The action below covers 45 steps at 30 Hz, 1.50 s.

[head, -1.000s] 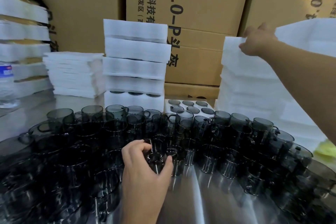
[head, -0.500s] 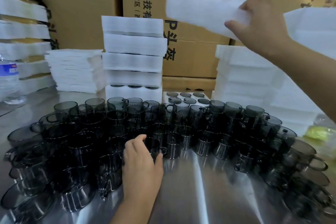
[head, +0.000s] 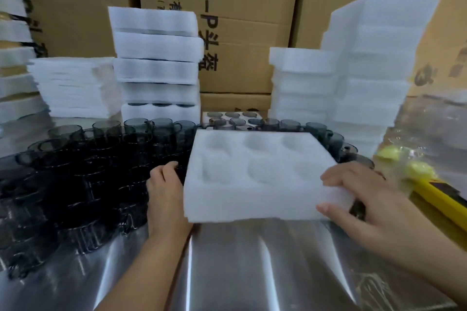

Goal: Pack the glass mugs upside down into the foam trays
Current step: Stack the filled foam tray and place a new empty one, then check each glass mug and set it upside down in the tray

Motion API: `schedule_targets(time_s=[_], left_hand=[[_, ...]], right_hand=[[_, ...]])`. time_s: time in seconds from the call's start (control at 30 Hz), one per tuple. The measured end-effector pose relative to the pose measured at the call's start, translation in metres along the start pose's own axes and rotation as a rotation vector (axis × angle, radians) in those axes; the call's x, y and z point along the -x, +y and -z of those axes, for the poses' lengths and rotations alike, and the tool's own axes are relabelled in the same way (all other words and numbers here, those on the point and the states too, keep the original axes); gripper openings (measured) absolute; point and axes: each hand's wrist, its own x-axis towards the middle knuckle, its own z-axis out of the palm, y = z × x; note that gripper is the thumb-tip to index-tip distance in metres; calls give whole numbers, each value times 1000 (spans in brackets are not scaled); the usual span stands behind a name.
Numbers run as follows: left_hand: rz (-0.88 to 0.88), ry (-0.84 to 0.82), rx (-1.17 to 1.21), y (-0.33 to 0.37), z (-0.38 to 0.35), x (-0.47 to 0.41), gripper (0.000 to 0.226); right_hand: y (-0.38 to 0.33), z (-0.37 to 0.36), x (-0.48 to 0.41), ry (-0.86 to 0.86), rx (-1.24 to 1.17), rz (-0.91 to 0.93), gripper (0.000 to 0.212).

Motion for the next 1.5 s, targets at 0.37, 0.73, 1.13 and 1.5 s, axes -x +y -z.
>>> schedule_targets(time_s=[0.37, 0.73, 1.13, 1.5], left_hand=[[-11, 137, 498, -7, 54, 25, 57], [-518, -662, -202, 30, 34, -10, 44], [-461, -671, -187, 28, 22, -12, 40], [-515, -608, -218, 27, 21, -10, 36]], right_hand=[[-1, -22, 31, -130, -140, -10, 13], [-19, -52, 38, -168, -82, 86, 27], [50, -34, -26, 103, 383, -387, 39], [40, -37, -36, 211, 439, -369, 32]])
